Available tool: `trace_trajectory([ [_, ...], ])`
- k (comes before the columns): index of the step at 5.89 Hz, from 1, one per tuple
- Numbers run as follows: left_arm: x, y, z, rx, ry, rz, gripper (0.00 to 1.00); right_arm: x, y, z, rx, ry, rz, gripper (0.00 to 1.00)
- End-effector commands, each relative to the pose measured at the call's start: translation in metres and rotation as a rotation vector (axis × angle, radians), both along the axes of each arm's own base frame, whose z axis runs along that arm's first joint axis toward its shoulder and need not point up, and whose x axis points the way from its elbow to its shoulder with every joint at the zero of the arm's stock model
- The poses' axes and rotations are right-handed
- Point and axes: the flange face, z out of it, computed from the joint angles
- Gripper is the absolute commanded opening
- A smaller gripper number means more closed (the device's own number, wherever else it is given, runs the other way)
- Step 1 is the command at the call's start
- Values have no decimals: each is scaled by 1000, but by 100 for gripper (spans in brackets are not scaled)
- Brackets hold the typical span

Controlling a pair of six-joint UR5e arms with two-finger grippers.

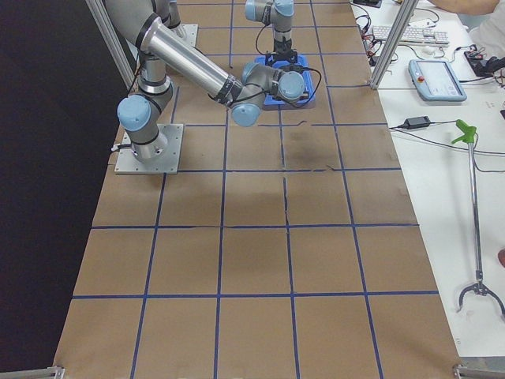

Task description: Assemble white blocks and place on blue tray

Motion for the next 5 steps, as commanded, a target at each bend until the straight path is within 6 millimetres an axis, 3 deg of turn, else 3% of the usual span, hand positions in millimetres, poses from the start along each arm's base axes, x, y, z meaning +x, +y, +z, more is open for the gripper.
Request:
trace_trajectory([
  [1,13,18,91,36,-20,17,99,28,0,-9,16,-6,40,23],
  [2,52,24,137,83,-34,87,100,64,1,-16,44,-11,63,23],
  [3,89,42,176,117,-38,147,100,107,1,-22,37,-9,101,23],
  [4,103,65,195,145,-53,210,99,128,-2,-35,42,-6,83,23],
  [5,116,74,209,114,-69,381,99,156,-3,-54,37,-8,106,23],
])
